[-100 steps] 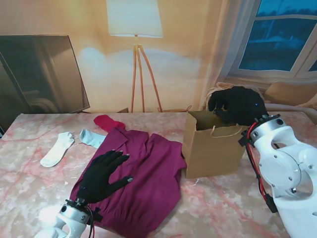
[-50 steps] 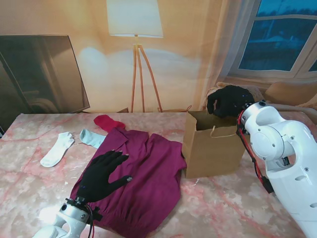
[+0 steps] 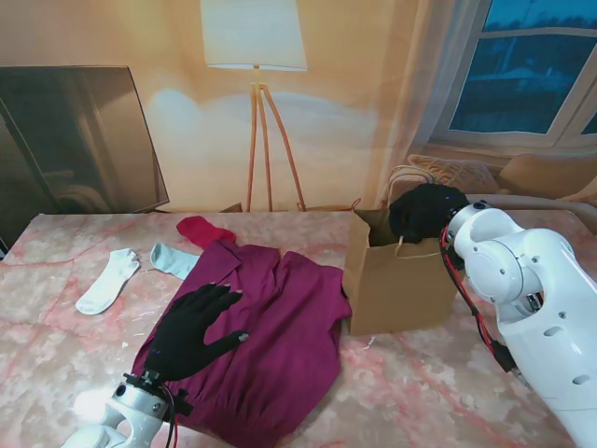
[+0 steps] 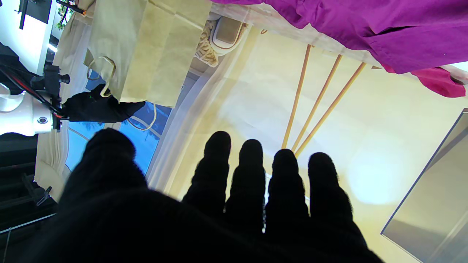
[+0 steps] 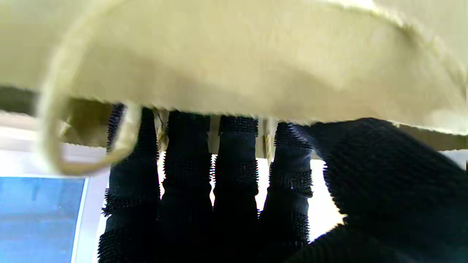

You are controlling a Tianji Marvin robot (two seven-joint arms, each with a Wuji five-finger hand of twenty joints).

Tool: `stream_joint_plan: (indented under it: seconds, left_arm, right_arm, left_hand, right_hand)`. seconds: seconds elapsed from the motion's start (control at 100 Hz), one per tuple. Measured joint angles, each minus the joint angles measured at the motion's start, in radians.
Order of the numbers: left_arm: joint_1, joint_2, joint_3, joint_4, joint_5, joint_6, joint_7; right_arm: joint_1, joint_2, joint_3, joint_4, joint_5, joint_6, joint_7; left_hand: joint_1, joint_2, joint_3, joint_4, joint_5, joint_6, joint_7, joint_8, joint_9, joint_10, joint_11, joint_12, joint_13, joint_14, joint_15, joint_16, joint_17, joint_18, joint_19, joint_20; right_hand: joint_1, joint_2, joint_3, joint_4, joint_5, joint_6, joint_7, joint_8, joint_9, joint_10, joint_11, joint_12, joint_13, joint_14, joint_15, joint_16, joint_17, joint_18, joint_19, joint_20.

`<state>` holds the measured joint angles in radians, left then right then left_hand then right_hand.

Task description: Fold the socks and the shorts into the kraft paper bag

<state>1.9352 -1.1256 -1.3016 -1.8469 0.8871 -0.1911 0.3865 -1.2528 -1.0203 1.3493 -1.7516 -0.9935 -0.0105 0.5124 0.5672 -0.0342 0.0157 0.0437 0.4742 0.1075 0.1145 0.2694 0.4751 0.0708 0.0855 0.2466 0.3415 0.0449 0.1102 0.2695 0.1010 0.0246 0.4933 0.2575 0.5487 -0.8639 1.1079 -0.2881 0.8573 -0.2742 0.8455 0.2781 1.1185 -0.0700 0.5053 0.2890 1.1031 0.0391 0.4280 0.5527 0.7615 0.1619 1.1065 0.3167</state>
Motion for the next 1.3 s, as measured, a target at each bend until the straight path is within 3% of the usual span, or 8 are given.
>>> stream_joint_plan:
  seconds: [0.12,0.39,0.62,0.81,0.95,1.02,1.16,1.3]
  left_arm:
    - [0.0,0.0,0.0,0.0,0.0,0.0,-0.002]
    - [-0.006,0.0,-0.001,0.003,-0.001,0.003,-0.01]
    - [-0.013,0.0,0.0,0.01,-0.004,0.004,-0.009]
    - [-0.014,0.0,-0.001,0.011,-0.004,0.004,-0.008]
    - [-0.013,0.0,-0.004,0.011,-0.004,0.004,-0.01]
    - [-0.013,0.0,-0.005,0.011,-0.004,0.004,-0.01]
    - [-0.013,0.001,-0.005,0.01,0.0,0.008,-0.01]
    - [-0.013,0.001,-0.006,0.009,0.004,0.012,-0.01]
  right_arm:
    - [0.002,0.006,0.001,0.0,0.018,-0.003,0.053]
    - [0.006,0.021,0.015,-0.02,0.029,-0.009,0.186]
    - [0.043,0.039,-0.003,-0.022,0.072,0.017,0.297]
    - [0.057,0.042,-0.018,-0.013,0.07,0.018,0.296]
    - [0.052,0.041,-0.011,-0.003,0.043,-0.04,0.236]
    - [0.035,0.034,0.009,0.002,0.01,-0.09,0.138]
    - [0.006,0.03,0.046,-0.032,0.046,-0.047,0.172]
    - [-0.042,0.023,0.1,-0.077,0.053,-0.055,0.096]
  left_hand:
    - [0.0,0.0,0.0,0.0,0.0,0.0,0.0,0.0,0.0,0.0,0.0,0.0,0.0,0.0,0.0,0.0,0.0,0.0,0.0,0.0]
    - [0.0,0.0,0.0,0.0,0.0,0.0,0.0,0.0,0.0,0.0,0.0,0.0,0.0,0.0,0.0,0.0,0.0,0.0,0.0,0.0]
    - [0.0,0.0,0.0,0.0,0.0,0.0,0.0,0.0,0.0,0.0,0.0,0.0,0.0,0.0,0.0,0.0,-0.001,0.0,0.0,0.0]
    - [0.0,0.0,0.0,0.0,0.0,0.0,0.0,0.0,0.0,0.0,0.0,0.0,0.0,0.0,0.0,0.0,-0.001,0.0,0.0,0.0]
    - [0.0,0.0,0.0,0.0,0.0,0.0,0.0,0.0,0.0,0.0,0.0,0.0,0.0,0.0,0.0,0.0,-0.001,0.0,0.0,0.0]
    - [0.0,0.0,0.0,0.0,0.0,0.0,0.0,0.0,0.0,0.0,0.0,0.0,0.0,0.0,0.0,0.0,-0.001,0.0,0.0,0.0]
    - [0.0,0.0,0.0,0.0,0.0,0.0,0.0,0.0,0.0,0.0,0.0,0.0,0.0,0.0,0.0,0.0,-0.001,0.0,0.0,0.0]
    - [0.0,0.0,0.0,0.0,0.0,0.0,0.0,0.0,0.0,0.0,0.0,0.0,0.0,0.0,0.0,0.0,-0.001,0.001,0.0,0.0]
  right_hand:
    - [-0.078,0.0,0.002,0.078,-0.079,0.065,-0.224,0.107,-0.133,0.007,-0.062,-0.025,-0.115,0.011,-0.069,-0.037,-0.103,-0.003,-0.085,-0.012]
    - [-0.266,-0.068,0.005,0.076,-0.376,0.196,-0.434,0.086,-0.47,0.01,-0.237,-0.087,-0.456,0.064,-0.251,-0.159,-0.374,-0.005,-0.302,-0.015]
    - [-0.393,-0.103,0.074,0.084,-0.511,0.327,-0.568,0.041,-0.595,0.104,-0.436,-0.192,-0.651,0.105,-0.293,-0.243,-0.48,-0.017,-0.434,-0.015]
    - [-0.446,-0.103,0.094,0.084,-0.557,0.363,-0.621,0.041,-0.645,0.145,-0.503,-0.24,-0.721,0.112,-0.294,-0.256,-0.518,-0.026,-0.466,-0.015]
    - [-0.446,-0.1,0.092,0.084,-0.542,0.31,-0.619,0.054,-0.597,0.117,-0.494,-0.24,-0.697,0.08,-0.292,-0.264,-0.499,-0.032,-0.464,-0.013]
    - [-0.405,-0.016,0.004,0.083,-0.52,0.295,-0.612,0.061,-0.575,0.089,-0.463,-0.214,-0.669,0.062,-0.291,-0.264,-0.494,-0.045,-0.455,0.001]
    - [-0.287,0.188,-0.206,0.087,-0.506,0.286,-0.58,0.072,-0.574,0.079,-0.358,-0.162,-0.607,0.036,-0.289,-0.243,-0.47,-0.05,-0.448,0.017]
    - [-0.264,0.222,-0.271,0.087,-0.494,0.283,-0.566,0.076,-0.574,0.077,-0.329,-0.15,-0.604,0.034,-0.289,-0.241,-0.468,-0.051,-0.448,0.023]
